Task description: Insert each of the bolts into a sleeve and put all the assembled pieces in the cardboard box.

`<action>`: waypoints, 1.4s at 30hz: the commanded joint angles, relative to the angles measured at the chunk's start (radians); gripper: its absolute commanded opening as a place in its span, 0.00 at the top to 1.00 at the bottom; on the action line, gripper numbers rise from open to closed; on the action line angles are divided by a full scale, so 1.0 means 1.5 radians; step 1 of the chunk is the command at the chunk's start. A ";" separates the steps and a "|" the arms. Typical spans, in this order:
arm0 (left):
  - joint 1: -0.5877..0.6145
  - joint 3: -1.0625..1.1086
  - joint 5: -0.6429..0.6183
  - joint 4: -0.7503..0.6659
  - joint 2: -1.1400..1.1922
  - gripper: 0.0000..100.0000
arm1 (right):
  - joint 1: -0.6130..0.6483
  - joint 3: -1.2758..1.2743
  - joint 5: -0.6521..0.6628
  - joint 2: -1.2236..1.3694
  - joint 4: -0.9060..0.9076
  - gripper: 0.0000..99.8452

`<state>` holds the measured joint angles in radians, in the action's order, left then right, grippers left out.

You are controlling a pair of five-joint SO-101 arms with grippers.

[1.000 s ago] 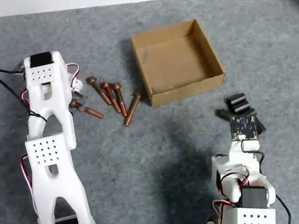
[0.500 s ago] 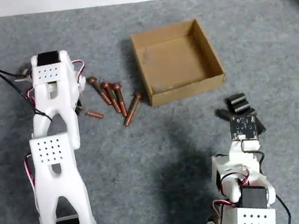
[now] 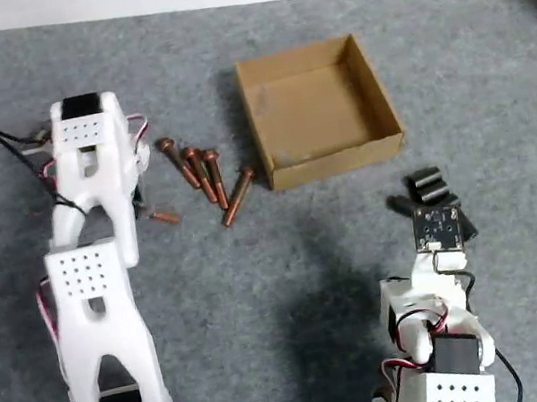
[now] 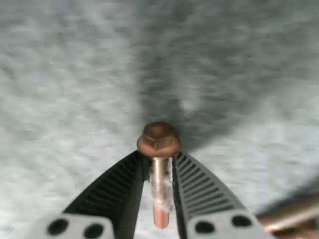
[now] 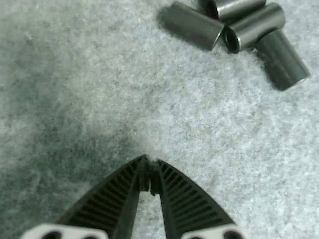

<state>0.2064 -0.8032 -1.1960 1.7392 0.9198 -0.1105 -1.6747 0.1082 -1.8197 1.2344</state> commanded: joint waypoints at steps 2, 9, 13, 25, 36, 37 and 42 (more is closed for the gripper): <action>-0.023 0.214 0.085 0.014 -0.252 1.00 | 0.005 -0.082 -0.004 -0.007 0.003 1.00; -0.034 0.460 0.230 0.014 -0.499 1.00 | 0.004 -0.082 -0.002 -0.008 -0.006 0.99; -0.039 0.556 0.392 0.014 -0.588 1.00 | 0.007 -0.083 -0.004 -0.008 -0.103 0.99; -0.053 0.642 0.607 -0.053 -0.538 1.00 | -0.165 -0.054 -0.005 -0.008 -0.392 0.72; -0.054 0.615 0.571 -0.104 -0.444 1.00 | -0.202 0.016 0.131 0.001 -0.311 0.82; -0.054 0.616 0.571 -0.104 -0.440 1.00 | -0.204 0.025 0.138 0.001 -0.303 0.81; -0.054 0.611 0.571 -0.104 -0.412 1.00 | -0.232 0.052 0.217 0.009 -0.286 0.81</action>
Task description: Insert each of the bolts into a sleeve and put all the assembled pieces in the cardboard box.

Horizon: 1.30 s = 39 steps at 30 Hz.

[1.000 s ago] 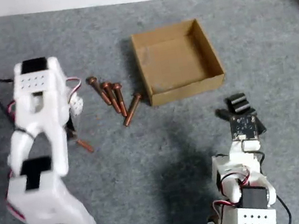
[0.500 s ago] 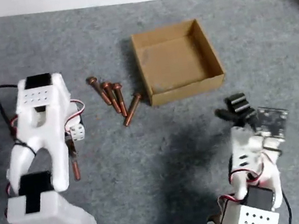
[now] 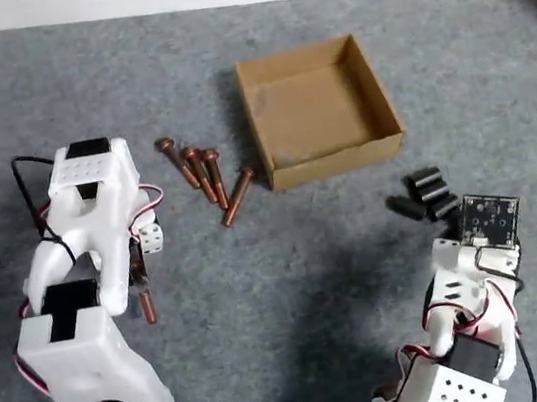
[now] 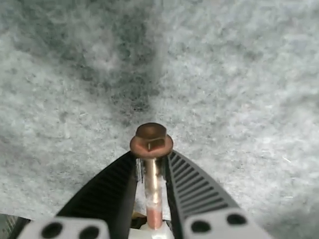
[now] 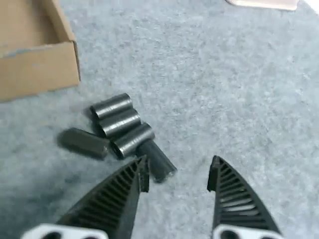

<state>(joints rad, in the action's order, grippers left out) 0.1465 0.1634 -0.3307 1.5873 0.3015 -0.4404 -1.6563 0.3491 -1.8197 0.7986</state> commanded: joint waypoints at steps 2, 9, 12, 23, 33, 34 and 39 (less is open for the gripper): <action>-0.014 -0.035 -0.006 -0.004 0.011 0.99 | -0.011 0.040 0.088 0.048 0.012 0.81; -0.014 -0.034 -0.006 -0.018 0.020 0.99 | 0.028 0.173 0.148 0.375 -0.003 0.81; -0.011 -0.034 -0.006 -0.018 0.021 0.99 | 0.037 0.291 0.154 0.547 -0.003 0.81; -0.014 -0.034 -0.006 -0.018 0.021 0.99 | 0.036 0.705 0.294 1.008 0.132 0.81; -0.012 -0.034 -0.006 -0.027 0.021 0.99 | 0.030 0.887 0.410 1.201 0.188 0.81; -0.012 -0.034 -0.006 -0.027 0.021 0.99 | 0.031 0.888 0.410 1.221 0.188 0.81; -0.012 -0.034 -0.006 -0.027 0.021 0.99 | 0.031 0.918 0.410 1.308 0.188 0.81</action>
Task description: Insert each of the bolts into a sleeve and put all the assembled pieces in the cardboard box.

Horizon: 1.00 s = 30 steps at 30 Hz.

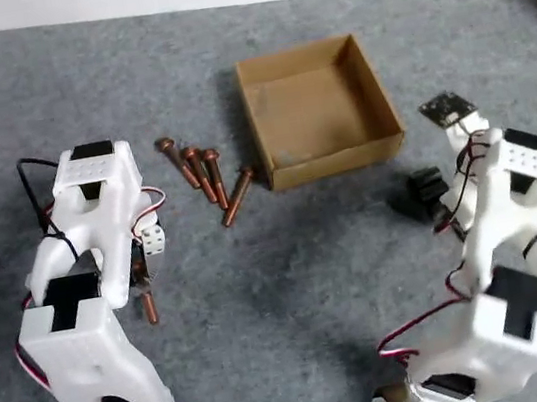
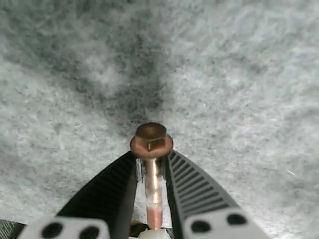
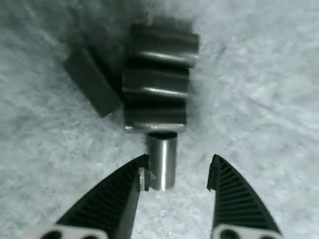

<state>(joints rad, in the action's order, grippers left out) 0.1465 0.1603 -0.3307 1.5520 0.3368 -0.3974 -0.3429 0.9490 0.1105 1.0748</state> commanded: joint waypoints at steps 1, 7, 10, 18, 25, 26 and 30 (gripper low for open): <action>-0.012 -0.032 -0.006 -0.003 -0.003 0.99 | 0.002 0.048 0.010 0.033 0.004 0.81; -0.014 -0.032 -0.006 -0.003 -0.003 0.99 | -0.002 0.051 0.010 0.046 0.010 0.81; -0.014 -0.032 -0.006 -0.003 -0.003 0.99 | -0.001 0.050 0.010 0.047 0.035 0.81; -0.015 -0.032 -0.013 -0.004 -0.003 0.99 | 0.011 0.029 0.009 0.050 0.041 0.94; -0.017 -0.026 -0.050 -0.004 -0.003 0.99 | 0.041 -0.061 0.002 0.046 0.043 0.99; -0.024 -0.026 -0.042 -0.004 -0.004 0.99 | 0.042 -0.071 0.002 0.046 0.044 0.99; -0.058 -0.005 -0.038 -0.003 -0.018 1.00 | 0.034 -0.091 -0.049 0.015 0.044 0.99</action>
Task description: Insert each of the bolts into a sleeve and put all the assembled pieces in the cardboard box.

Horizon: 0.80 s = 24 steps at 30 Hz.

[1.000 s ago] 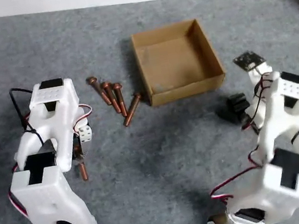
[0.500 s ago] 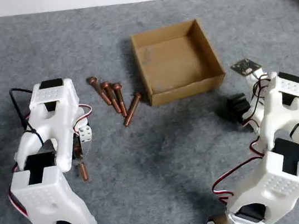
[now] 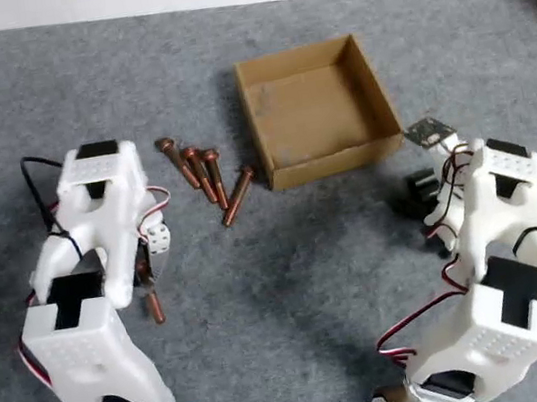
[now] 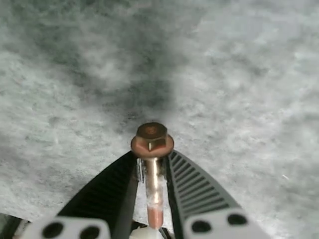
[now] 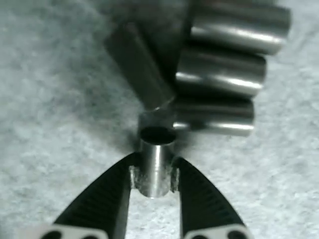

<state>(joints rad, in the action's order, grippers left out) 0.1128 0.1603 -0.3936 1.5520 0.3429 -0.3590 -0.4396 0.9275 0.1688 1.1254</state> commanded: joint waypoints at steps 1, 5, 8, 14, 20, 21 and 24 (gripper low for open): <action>-0.044 0.008 0.004 -0.004 -0.034 1.00 | 0.007 -0.027 -0.047 -0.049 0.011 0.99; -0.072 0.094 0.003 -0.038 -0.142 1.00 | 0.011 -0.079 -0.081 -0.199 0.039 0.99; -0.075 0.195 0.003 -0.104 -0.264 1.00 | 0.035 -0.139 -0.105 -0.328 0.073 0.99; -0.106 0.387 0.005 -0.268 -0.476 1.00 | 0.117 -0.262 -0.223 -0.546 0.062 0.99; -0.147 0.505 0.003 -0.422 -0.589 0.99 | 0.230 -0.421 -0.363 -0.716 -0.080 0.99; -0.147 0.522 0.003 -0.451 -0.601 0.99 | 0.245 -0.442 -0.382 -0.738 -0.104 0.99; -0.145 0.568 0.003 -0.536 -0.631 0.99 | 0.292 -0.504 -0.422 -0.801 -0.175 0.99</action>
<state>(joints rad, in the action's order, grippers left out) -0.0867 0.9782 -0.3951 0.8707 -0.5317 0.0092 -1.1500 0.3537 -0.9314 0.9643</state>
